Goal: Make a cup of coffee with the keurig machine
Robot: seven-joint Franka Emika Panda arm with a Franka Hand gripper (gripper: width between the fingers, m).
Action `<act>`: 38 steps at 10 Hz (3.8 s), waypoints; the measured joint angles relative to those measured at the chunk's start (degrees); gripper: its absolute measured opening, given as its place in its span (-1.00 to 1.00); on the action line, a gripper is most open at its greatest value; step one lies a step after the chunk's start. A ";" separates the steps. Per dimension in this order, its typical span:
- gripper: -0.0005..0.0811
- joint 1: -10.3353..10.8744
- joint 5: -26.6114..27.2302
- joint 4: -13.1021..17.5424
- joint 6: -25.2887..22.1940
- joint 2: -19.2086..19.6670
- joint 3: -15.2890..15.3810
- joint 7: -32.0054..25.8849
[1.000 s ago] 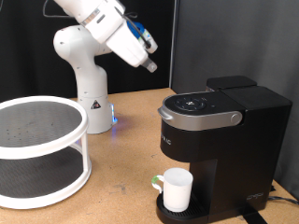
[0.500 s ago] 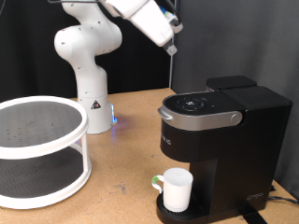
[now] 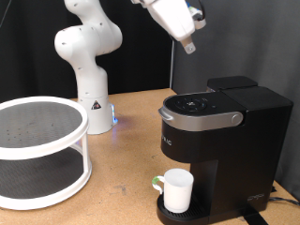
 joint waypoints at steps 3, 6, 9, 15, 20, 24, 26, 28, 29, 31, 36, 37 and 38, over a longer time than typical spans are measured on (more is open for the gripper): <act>0.98 0.14 -2.08 1.21 0.35 2.06 1.42 0.05; 0.98 0.46 -2.17 1.13 0.36 4.16 1.90 -0.27; 0.98 0.50 -2.29 -0.83 2.57 5.48 2.11 -2.27; 0.33 0.52 -4.33 -5.90 12.75 5.74 2.86 -4.72; -0.94 0.74 -4.33 -7.95 16.39 6.22 3.58 -5.31; -0.98 0.78 -3.75 -7.93 17.61 8.82 3.64 -5.31; -0.99 0.78 -2.53 -7.74 17.48 9.04 3.58 -5.31; -0.99 0.70 -1.24 -6.74 14.91 9.62 3.29 -5.31; -0.99 0.62 -0.69 -5.90 13.14 10.16 3.08 -5.31; -0.99 0.35 0.00 -4.28 10.32 11.36 2.69 -5.00; -0.99 -0.32 1.86 0.50 2.17 15.01 1.44 -3.01; -0.99 -0.50 2.10 1.25 1.08 15.62 1.33 -2.81; -0.99 -0.58 2.15 1.85 0.13 16.04 1.24 -2.63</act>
